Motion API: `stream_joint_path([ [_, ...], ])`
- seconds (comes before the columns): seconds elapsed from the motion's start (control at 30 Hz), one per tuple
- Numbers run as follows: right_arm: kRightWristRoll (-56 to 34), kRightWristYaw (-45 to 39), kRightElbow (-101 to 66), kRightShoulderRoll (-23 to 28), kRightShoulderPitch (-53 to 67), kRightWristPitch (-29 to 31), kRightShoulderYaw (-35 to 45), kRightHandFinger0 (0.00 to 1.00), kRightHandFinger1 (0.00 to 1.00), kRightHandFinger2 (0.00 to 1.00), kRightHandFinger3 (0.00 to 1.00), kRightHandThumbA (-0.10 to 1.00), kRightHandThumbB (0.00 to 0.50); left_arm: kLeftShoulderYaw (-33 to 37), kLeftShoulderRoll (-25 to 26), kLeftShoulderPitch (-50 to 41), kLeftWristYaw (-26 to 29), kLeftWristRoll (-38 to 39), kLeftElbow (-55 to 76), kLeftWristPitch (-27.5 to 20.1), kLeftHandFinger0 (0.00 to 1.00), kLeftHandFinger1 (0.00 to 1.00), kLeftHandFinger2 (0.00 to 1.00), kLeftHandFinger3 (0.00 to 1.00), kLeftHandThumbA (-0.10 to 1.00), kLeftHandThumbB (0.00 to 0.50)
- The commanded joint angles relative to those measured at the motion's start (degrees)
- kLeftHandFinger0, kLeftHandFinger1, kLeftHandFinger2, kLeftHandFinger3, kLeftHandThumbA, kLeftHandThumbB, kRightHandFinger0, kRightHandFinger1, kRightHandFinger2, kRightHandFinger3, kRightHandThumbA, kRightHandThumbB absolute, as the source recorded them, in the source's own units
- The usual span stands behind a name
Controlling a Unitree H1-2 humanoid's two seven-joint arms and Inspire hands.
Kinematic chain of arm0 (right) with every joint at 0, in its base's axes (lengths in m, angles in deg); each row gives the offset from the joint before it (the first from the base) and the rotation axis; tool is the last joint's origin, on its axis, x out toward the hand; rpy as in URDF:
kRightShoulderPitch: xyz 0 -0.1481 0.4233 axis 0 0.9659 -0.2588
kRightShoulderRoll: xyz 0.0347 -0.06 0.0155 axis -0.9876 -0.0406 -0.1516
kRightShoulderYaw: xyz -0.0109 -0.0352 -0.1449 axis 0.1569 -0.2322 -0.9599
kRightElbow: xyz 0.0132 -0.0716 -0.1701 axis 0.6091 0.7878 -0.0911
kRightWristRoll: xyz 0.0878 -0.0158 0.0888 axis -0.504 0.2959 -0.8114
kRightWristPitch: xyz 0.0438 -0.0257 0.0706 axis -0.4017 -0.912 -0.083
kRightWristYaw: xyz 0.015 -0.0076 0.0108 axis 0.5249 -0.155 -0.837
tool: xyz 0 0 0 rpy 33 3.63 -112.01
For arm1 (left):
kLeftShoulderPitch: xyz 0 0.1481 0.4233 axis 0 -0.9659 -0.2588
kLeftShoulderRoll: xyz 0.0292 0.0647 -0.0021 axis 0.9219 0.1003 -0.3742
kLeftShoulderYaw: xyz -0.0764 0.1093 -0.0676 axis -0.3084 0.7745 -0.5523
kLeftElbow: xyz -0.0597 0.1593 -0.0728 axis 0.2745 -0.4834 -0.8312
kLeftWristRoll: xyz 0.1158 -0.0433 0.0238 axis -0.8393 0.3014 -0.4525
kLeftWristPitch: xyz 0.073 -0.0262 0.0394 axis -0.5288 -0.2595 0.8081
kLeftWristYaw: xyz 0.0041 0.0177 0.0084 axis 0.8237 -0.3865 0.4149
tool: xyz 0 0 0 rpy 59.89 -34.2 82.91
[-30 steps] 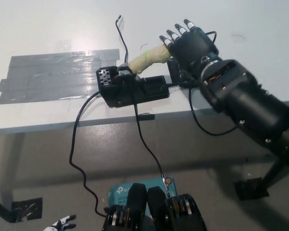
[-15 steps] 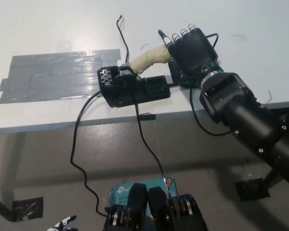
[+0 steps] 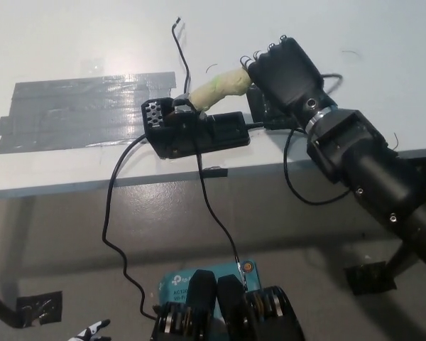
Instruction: The robot uses its right hand to grab the soldering gun kept on the middle of the table and pulls it out of its base and keep it on the right side of the base
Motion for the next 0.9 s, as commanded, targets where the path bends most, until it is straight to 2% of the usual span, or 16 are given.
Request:
stream_joint_path([
  [0.0,-1.6,9.8,1.0,2.1,-2.7,4.3,2.6,0.00,0.00,0.04,0.32,-0.10,0.162,0.1,1.6,-0.1,-1.3,-0.9,1.8,-0.5,0.65,0.75,0.88,1.00,0.54,0.127],
  [0.17,-3.1,13.4,3.3,2.8,-3.8,7.0,4.6,0.00,0.00,0.05,0.34,-0.10,0.157,0.2,1.5,0.0,-1.5,-1.5,1.5,-0.8,0.66,0.76,0.89,0.99,0.55,0.133],
  [0.2,-3.3,13.0,3.4,2.9,-4.0,7.0,5.2,0.00,0.00,0.00,0.33,-0.10,0.132,0.2,1.6,0.1,-1.8,-1.4,1.9,-0.2,0.66,0.76,0.89,1.00,0.55,0.130],
  [0.27,-3.8,14.5,4.3,3.3,-4.2,7.8,6.4,0.00,0.00,0.00,0.20,-0.10,0.104,0.1,1.5,0.1,-2.0,-1.3,2.0,-0.1,0.64,0.74,0.87,0.99,0.54,0.126],
  [0.3,-3.7,15.7,4.8,3.7,-4.2,8.1,6.9,0.00,0.00,0.00,0.13,-0.10,0.057,0.3,1.8,0.2,-2.2,-1.9,2.1,0.2,0.62,0.72,0.86,1.00,0.56,0.131],
  [0.33,-3.6,13.6,4.3,4.5,-4.2,7.4,7.4,0.00,0.00,0.04,0.33,-0.10,0.062,0.3,1.7,0.2,-2.3,-2.1,2.3,0.4,0.62,0.72,0.87,1.00,0.56,0.130],
  [0.37,-3.7,13.5,4.3,4.6,-4.2,7.4,7.8,0.00,0.00,0.04,0.35,-0.09,0.139,0.4,1.7,0.2,-2.3,-2.3,2.3,0.5,0.64,0.74,0.88,1.00,0.57,0.128],
  [0.47,-3.8,15.1,4.5,5.1,-3.5,6.9,9.0,0.00,0.00,0.03,0.39,-0.06,0.219,0.4,1.8,-0.4,-2.1,-2.8,2.8,0.3,0.64,0.74,0.88,1.00,0.57,0.130],
  [0.5,-4.5,12.5,3.4,5.2,-2.9,6.0,9.9,0.00,0.00,0.02,0.37,-0.10,0.144,0.4,1.9,-0.6,-2.2,-2.9,2.8,0.4,0.64,0.74,0.88,1.00,0.58,0.127],
  [0.53,-4.9,13.5,3.9,5.4,-2.7,6.7,10.5,0.00,0.00,0.00,0.32,-0.10,0.143,0.3,1.9,-0.7,-2.2,-2.7,2.8,-0.1,0.63,0.72,0.86,1.00,0.58,0.125],
  [0.57,-5.2,13.8,4.0,5.9,-2.4,6.8,10.9,0.00,0.01,0.00,0.12,-0.10,0.131,0.4,2.1,-0.7,-2.2,-2.8,2.7,-0.6,0.64,0.74,0.87,1.00,0.58,0.119],
  [0.63,-5.5,13.5,3.7,6.3,-1.9,6.4,11.8,0.00,0.04,0.15,0.03,-0.10,0.045,0.5,2.3,-0.8,-2.1,-2.9,2.4,-1.4,0.66,0.74,0.87,1.00,0.59,0.123],
  [0.7,-6.2,12.9,3.3,6.4,-1.5,6.6,12.7,0.00,0.09,0.35,0.03,-0.10,0.005,0.3,2.2,-1.0,-2.2,-2.8,2.7,-0.7,0.67,0.76,0.89,1.00,0.59,0.130],
  [0.73,-6.6,12.8,3.2,6.4,-1.2,6.8,13.4,0.00,0.13,0.50,0.04,-0.10,0.000,0.0,2.1,-1.2,-2.1,-2.4,2.5,-0.9,0.66,0.75,0.88,1.00,0.58,0.132],
  [0.83,-7.6,10.1,1.8,6.4,-0.5,5.2,14.7,0.00,0.22,0.59,0.05,-0.10,0.006,-0.1,2.1,-1.3,-2.1,-2.2,2.3,-1.0,0.64,0.74,0.87,0.99,0.60,0.137],
  [0.87,-7.8,10.4,1.8,6.4,-0.4,5.2,15.2,0.00,0.23,0.60,0.07,-0.10,0.036,-0.1,2.1,-1.3,-2.1,-2.4,2.3,-0.8,0.67,0.76,0.90,1.00,0.61,0.137],
])
